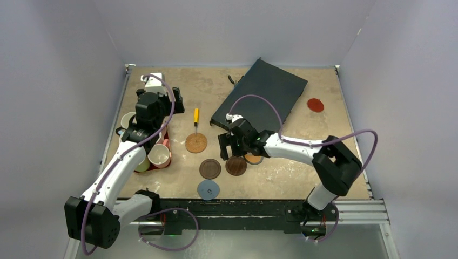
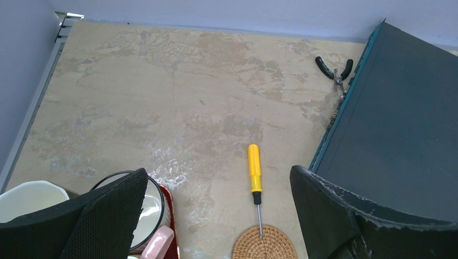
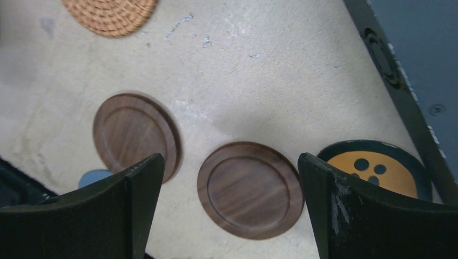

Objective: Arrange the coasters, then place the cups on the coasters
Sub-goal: Move the coaster to the center of the board.

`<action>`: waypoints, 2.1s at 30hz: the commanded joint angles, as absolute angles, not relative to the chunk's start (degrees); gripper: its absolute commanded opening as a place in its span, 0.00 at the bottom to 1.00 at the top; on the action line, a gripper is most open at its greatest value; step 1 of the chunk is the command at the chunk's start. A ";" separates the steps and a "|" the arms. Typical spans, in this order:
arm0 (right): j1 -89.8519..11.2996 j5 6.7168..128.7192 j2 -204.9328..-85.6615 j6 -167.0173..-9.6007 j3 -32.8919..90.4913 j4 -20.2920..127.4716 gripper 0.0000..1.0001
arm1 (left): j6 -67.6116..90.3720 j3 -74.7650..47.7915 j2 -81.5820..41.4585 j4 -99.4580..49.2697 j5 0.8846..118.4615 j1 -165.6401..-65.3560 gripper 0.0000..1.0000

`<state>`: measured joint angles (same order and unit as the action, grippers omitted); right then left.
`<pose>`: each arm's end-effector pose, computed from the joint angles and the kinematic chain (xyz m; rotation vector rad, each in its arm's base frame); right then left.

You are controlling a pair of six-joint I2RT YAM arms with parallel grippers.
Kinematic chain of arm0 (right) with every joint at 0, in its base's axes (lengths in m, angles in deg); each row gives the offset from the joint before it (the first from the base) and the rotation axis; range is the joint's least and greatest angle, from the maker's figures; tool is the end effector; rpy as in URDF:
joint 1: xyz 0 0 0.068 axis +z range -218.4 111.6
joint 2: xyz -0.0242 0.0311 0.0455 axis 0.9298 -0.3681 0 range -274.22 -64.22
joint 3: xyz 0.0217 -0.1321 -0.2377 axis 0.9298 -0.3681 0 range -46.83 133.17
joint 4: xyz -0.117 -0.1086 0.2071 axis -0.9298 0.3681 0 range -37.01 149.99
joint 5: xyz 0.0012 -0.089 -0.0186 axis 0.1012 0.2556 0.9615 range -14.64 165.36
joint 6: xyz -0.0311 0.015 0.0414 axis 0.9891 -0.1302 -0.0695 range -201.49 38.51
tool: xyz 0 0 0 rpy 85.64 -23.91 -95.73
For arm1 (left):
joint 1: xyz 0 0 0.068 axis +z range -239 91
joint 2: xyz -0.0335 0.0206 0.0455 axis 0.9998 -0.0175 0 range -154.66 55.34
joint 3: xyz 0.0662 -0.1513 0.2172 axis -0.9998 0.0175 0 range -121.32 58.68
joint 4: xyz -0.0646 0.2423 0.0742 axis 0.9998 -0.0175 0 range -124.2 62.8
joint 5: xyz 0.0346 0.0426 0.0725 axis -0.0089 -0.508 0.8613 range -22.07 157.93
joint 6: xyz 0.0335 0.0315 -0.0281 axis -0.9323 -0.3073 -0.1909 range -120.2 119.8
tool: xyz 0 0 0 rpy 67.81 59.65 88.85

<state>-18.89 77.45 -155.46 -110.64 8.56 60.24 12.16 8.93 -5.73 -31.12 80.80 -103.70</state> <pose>0.2214 0.2575 0.2077 -0.4077 2.3781 0.6293 0.2431 -0.0556 0.3268 -0.1198 1.8279 -0.1262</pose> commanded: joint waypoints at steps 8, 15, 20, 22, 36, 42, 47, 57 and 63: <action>-16.74 86.21 -159.32 -112.01 8.90 56.14 0.97 | 11.78 9.02 -5.70 -28.91 81.12 -103.94 0.99; -16.77 87.49 -161.70 -112.93 10.27 57.53 0.98 | 11.84 9.12 -5.78 -28.86 81.10 -103.95 0.99; -16.81 87.18 -163.14 -114.46 10.52 59.32 0.98 | 11.89 8.96 -5.59 -29.04 80.86 -103.96 0.99; -16.88 87.91 -163.63 -115.08 10.35 60.33 0.98 | 11.92 9.02 -5.41 -28.96 80.98 -103.95 0.99; -16.87 91.20 -157.35 -120.89 3.50 67.91 0.98 | 12.19 9.08 -5.21 -29.04 80.85 -103.96 0.99; -16.97 93.73 -152.41 -123.13 -1.11 71.07 0.98 | 12.28 9.03 -5.34 -29.04 80.88 -103.95 0.99; -17.99 93.99 -148.99 -124.50 -4.13 72.21 0.98 | 12.29 9.14 -5.31 -29.04 80.95 -104.01 0.99; -18.73 96.37 -142.55 -124.61 -0.76 79.26 0.98 | 12.28 9.20 -5.30 -29.02 81.16 -103.99 0.99; -18.59 96.02 -134.96 -128.48 -0.06 89.11 0.98 | 12.50 9.20 -5.30 -28.89 80.81 -103.94 0.99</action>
<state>-18.60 94.08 -139.52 -124.65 -2.02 80.22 12.20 8.93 -5.73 -31.12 81.43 -103.72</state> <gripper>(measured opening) 0.976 0.991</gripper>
